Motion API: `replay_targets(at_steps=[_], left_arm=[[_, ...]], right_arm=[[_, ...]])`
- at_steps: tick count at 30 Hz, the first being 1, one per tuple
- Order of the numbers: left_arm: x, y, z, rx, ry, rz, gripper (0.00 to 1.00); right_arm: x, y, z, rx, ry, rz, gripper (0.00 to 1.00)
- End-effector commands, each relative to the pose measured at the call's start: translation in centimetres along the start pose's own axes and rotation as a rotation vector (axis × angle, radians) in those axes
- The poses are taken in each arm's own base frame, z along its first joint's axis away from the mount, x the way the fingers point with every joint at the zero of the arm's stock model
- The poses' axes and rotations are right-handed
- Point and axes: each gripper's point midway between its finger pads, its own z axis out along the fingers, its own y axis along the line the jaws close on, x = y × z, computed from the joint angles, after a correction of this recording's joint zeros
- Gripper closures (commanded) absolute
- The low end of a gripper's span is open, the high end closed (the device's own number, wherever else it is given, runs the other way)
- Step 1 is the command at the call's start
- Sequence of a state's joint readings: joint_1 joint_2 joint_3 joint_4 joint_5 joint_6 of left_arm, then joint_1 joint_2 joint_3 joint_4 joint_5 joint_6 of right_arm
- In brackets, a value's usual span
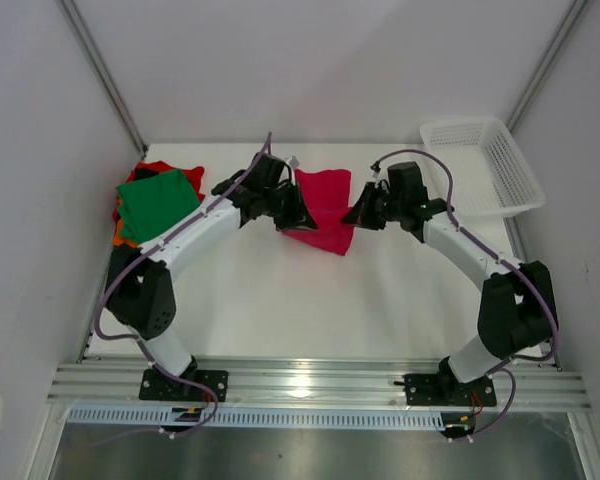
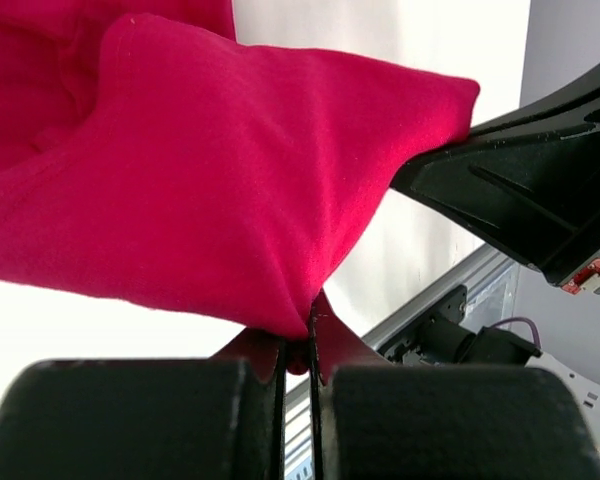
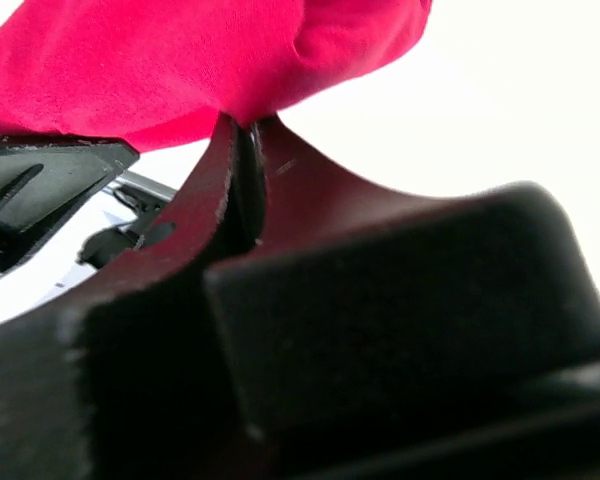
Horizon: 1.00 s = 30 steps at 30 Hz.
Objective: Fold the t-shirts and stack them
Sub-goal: Fold the long partially folded tshirt into a neat square
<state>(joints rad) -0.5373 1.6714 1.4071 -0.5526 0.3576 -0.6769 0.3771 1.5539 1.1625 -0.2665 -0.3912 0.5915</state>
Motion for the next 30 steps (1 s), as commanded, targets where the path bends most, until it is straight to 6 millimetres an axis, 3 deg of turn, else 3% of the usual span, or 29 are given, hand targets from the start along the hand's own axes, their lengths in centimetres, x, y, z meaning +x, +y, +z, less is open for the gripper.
replay_targets(at_steps=[1, 6, 15, 21, 22, 30], left_arm=[[-1.7, 2.5, -0.8, -0.071, 0.012, -0.014, 0.99], [-3.8, 3.4, 0.2, -0.058, 0.028, -0.068, 0.99], [-7.6, 3.6, -0.5, -0.025, -0.031, -0.115, 0.99], [-9.5, 4.7, 0.7, -0.002, -0.024, -0.156, 0.99], [-9.9, 4.4, 0.9, 0.03, -0.019, -0.16, 0.99], [-14.4, 4.9, 3.0, 0.16, -0.015, -0.249, 0.99]], right_arm=[[-5.0, -6.2, -0.2, 0.208, -0.113, -0.027, 1.0], [-6.7, -6.8, 1.3, 0.206, -0.091, -0.03, 1.0], [-10.3, -7.1, 3.8, 0.197, -0.094, -0.054, 1.0], [-12.2, -8.1, 6.4, 0.208, -0.061, -0.058, 1.0], [-13.9, -7.3, 6.3, 0.192, -0.09, -0.072, 1.0], [-17.0, -8.3, 8.7, 0.204, -0.088, -0.047, 1.0]])
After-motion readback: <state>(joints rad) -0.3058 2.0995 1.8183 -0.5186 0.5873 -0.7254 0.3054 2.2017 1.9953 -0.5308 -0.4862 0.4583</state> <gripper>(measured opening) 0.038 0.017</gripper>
